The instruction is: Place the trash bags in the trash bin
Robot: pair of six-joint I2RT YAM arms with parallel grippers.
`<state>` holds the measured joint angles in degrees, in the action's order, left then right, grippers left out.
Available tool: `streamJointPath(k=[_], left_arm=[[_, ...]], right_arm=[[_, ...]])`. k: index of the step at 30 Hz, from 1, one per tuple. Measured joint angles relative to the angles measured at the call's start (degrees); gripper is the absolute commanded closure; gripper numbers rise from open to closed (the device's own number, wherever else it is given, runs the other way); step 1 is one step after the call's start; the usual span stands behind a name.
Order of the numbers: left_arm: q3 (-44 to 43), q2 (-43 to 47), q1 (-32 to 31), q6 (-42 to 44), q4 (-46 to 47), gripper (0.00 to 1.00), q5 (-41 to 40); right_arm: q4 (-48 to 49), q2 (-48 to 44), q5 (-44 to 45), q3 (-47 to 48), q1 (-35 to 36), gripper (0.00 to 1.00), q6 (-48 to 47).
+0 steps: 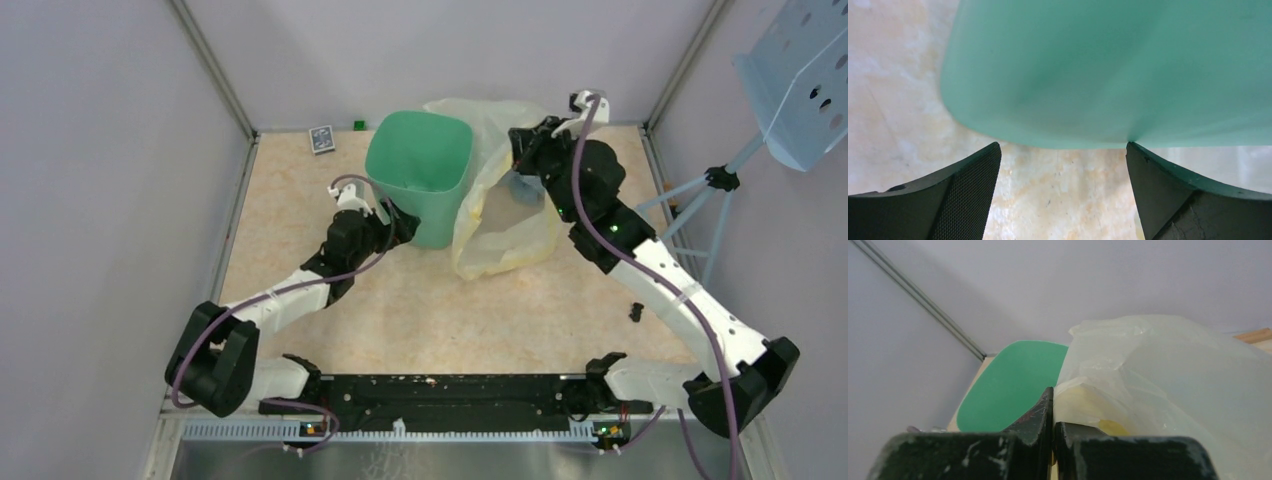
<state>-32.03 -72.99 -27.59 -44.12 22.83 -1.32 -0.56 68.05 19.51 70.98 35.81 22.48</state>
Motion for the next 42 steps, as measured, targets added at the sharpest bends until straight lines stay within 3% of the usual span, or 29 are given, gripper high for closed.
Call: streamJointPath(k=[4,11,17,20,25,33,35,36,38,39,40,42], left_arm=[[-5.86,-1.42,0.35,3.8,-5.88,0.01,0.63],[-5.03,6.93,-1.4,6.88,-11.5,0.01,15.41],[-2.95,21.62,-10.47,9.49,-17.25,0.01,18.38],[-4.24,24.76,-13.84,11.56,-18.84,0.01,16.92],[-11.23,18.67,-19.12,16.79,-20.83,0.01,11.58],[-24.92,0.96,-28.11,26.38,-24.22,0.02,-4.81],[-27.56,-2.73,-28.24,27.85,-24.61,0.16,-6.99],[-28.81,-4.48,-28.24,28.46,-24.57,0.29,-7.56],[-30.56,-7.32,-28.24,29.62,-23.96,0.77,-8.46],[-31.3,-8.63,-28.2,29.92,-23.69,0.95,-8.76],[-32.24,-10.08,-28.2,30.67,-23.82,1.0,-9.29],[-34.84,-12.44,-28.24,30.75,-25.44,1.0,-10.84]], right_arm=[[-1.51,-5.07,0.0,-0.96,0.0,1.0,0.02],[-5.22,-8.92,-0.02,-6.01,0.0,1.0,0.22],[-8.9,-9.05,-0.26,-9.92,0.0,1.0,0.59],[-9.05,-9.07,-1.2,-9.94,0.0,1.0,0.72],[-8.9,-9.07,-4.83,-9.94,0.0,1.0,1.42],[-8.9,-8.98,-9.6,-9.92,0.0,1.0,1.79],[-8.9,-8.9,-10.58,-9.92,0.0,1.0,1.7],[-8.9,-8.9,-10.88,-9.92,0.0,1.0,1.62],[-8.83,-8.92,-11.06,-9.92,0.0,1.0,1.46],[-8.63,-9.05,-11.02,-10.08,0.0,0.99,1.2],[-8.31,-9.33,-10.86,-10.56,0.0,0.94,1.03],[-7.54,-10.62,-10.73,-12.48,0.0,0.8,0.2]])
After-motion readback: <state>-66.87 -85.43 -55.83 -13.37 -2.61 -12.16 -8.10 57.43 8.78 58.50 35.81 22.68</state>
